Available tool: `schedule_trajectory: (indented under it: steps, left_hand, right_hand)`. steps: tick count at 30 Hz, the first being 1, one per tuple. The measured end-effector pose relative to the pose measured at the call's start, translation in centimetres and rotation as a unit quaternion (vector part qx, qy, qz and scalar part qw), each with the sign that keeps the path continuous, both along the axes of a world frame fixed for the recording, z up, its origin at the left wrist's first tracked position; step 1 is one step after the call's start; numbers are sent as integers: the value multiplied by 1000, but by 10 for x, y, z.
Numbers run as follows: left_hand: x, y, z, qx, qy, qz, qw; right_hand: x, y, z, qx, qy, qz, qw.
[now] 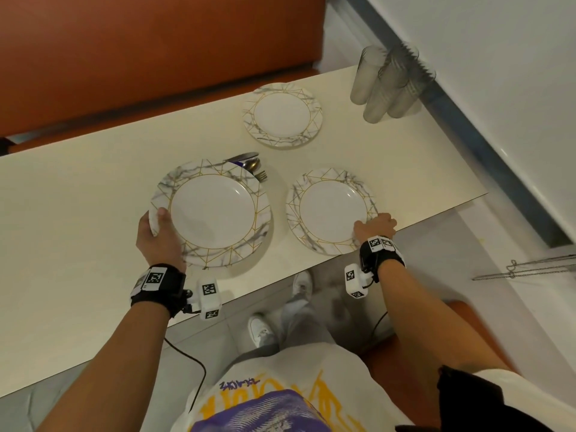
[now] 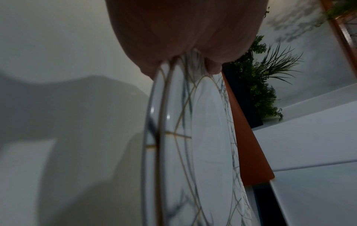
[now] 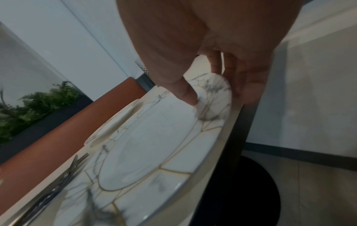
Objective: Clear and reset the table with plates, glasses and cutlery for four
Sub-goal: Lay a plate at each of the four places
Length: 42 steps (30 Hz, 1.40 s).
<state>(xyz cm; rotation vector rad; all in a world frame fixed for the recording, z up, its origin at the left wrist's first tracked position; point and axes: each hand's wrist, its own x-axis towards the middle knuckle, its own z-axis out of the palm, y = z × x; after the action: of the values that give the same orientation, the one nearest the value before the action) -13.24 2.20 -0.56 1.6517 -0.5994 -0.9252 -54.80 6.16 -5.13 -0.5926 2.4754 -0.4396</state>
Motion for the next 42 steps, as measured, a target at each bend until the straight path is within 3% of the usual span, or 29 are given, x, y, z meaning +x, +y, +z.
schedule_trajectory:
  steps: [2, 5, 8, 11, 15, 19, 24, 30, 36, 42]
  left_hand:
    - [-2, -1, 3, 14, 14, 5, 1000]
    - [0, 1, 6, 42, 21, 3, 999]
    - [3, 1, 8, 52, 16, -3, 999]
    - [1, 3, 15, 47, 40, 0, 998]
    - [5, 11, 25, 44, 69, 2, 997]
    - [22, 10, 31, 52, 88, 36, 994]
    - [63, 7, 36, 58, 65, 114, 990]
    - [118, 5, 39, 86, 16, 217, 972]
    - [144, 2, 38, 80, 22, 300, 950]
    - [151, -4, 37, 76, 29, 334, 939]
  right_hand:
    - [5, 0, 9, 34, 69, 23, 997]
    - [16, -10, 25, -22, 113, 79, 990]
    - [43, -28, 39, -92, 65, 190, 975]
    - [87, -44, 55, -158, -46, 275, 947]
    - [147, -66, 75, -136, -121, 370, 911]
    - [189, -98, 72, -92, -84, 448, 886]
    - [231, -158, 71, -128, -104, 448, 879]
    - [269, -246, 69, -145, -149, 367, 907]
    - [319, -316, 35, -84, -204, 302, 928]
    - [356, -344, 5, -39, -210, 317, 924]
